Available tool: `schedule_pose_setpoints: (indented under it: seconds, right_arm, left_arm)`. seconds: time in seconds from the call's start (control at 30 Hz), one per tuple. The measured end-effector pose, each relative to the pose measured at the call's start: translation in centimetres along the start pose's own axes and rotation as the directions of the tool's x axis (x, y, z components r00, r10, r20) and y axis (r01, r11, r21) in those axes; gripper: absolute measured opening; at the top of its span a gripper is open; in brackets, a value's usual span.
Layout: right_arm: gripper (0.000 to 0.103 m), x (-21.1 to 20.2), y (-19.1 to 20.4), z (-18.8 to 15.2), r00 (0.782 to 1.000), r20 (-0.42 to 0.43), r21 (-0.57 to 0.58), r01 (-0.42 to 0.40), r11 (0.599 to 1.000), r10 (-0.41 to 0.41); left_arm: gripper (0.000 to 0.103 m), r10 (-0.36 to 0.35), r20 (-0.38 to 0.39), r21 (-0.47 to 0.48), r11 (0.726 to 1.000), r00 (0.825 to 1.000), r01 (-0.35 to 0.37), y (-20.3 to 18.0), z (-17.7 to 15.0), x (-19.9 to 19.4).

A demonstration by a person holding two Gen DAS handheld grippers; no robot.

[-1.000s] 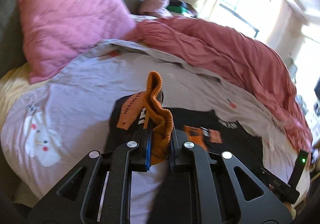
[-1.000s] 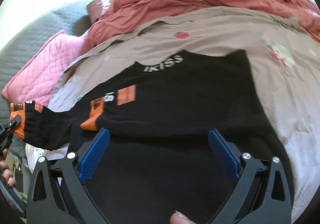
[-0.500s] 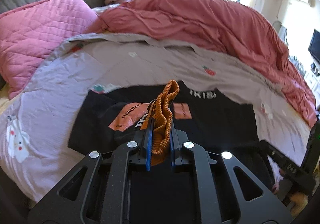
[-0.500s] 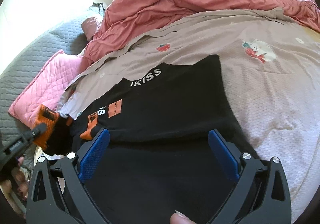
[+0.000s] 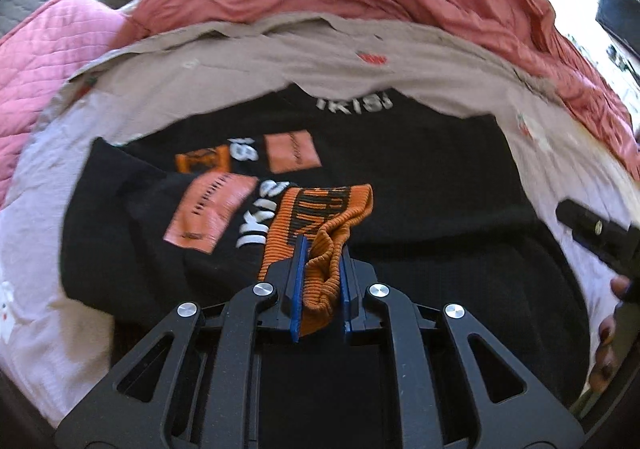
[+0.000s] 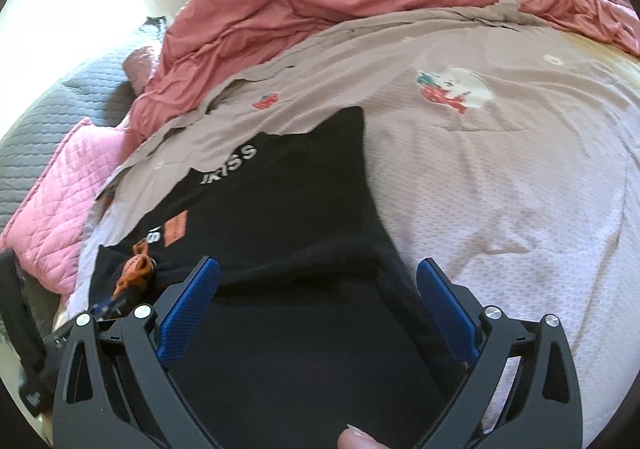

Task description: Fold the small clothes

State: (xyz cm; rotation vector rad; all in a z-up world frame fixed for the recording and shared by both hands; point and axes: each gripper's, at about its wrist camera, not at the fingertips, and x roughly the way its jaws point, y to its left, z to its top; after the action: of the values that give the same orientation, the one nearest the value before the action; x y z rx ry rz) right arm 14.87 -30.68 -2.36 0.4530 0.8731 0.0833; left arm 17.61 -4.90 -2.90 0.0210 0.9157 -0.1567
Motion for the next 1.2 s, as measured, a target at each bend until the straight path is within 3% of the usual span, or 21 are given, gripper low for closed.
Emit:
schedule_pose_setpoints:
  seconds: [0.17, 0.37, 0.43, 0.57, 0.67, 0.77, 0.93, 1.07, 1.2]
  right_arm:
    - [0.098, 0.9, -0.1, 0.0, 0.999, -0.019, 0.014, 0.035, 0.999, -0.034]
    - [0.098, 1.6, 1.5, 0.1, 0.999, -0.036, 0.003, 0.028, 1.000, -0.028]
    - [0.098, 1.8, 2.3, 0.2, 0.999, -0.039, -0.008, 0.022, 1.000, -0.022]
    - [0.098, 2.2, 3.3, 0.3, 0.999, -0.052, -0.010, 0.009, 1.000, -0.010]
    - [0.098, 2.5, 4.2, 0.0, 0.998, -0.066, -0.030, 0.004, 1.000, -0.006]
    - [0.098, 3.1, 5.6, -0.5, 0.997, -0.079, -0.062, -0.010, 0.998, 0.005]
    - [0.098, 5.1, 10.0, -2.9, 0.981, -0.171, -0.148, -0.113, 0.982, 0.087]
    - [0.099, 7.3, 12.8, -4.8, 0.956, -0.260, -0.164, -0.184, 0.969, 0.137]
    - [0.098, 8.1, 15.0, -5.3, 0.963, -0.246, -0.231, -0.170, 0.958, 0.111]
  left_arm:
    - [0.015, -0.057, -0.009, 0.035, 0.998, 0.998, 0.057, -0.2, -1.1, 1.6]
    - [0.040, -0.176, 0.011, 0.090, 0.981, 0.984, 0.175, -0.3, -2.2, 0.8]
    - [0.053, -0.204, 0.039, 0.104, 0.974, 0.978, 0.199, -0.2, -2.5, 0.0]
    - [0.055, -0.230, 0.132, 0.117, 0.970, 0.964, 0.215, 0.5, -2.5, -2.1]
    - [0.058, -0.187, 0.225, 0.064, 0.982, 0.956, 0.177, 2.6, -1.9, -3.7]
    - [0.063, -0.068, 0.296, -0.018, 0.997, 0.953, 0.077, 5.3, -1.2, -4.5]
    - [0.073, 0.124, 0.306, -0.104, 0.990, 0.944, -0.096, 8.7, -0.4, -4.3]
    - [0.078, 0.135, 0.286, -0.191, 0.978, 0.949, -0.082, 11.0, -0.2, -4.3]
    - [0.080, 0.148, 0.241, -0.262, 0.962, 0.959, -0.083, 12.5, -0.2, -3.6]
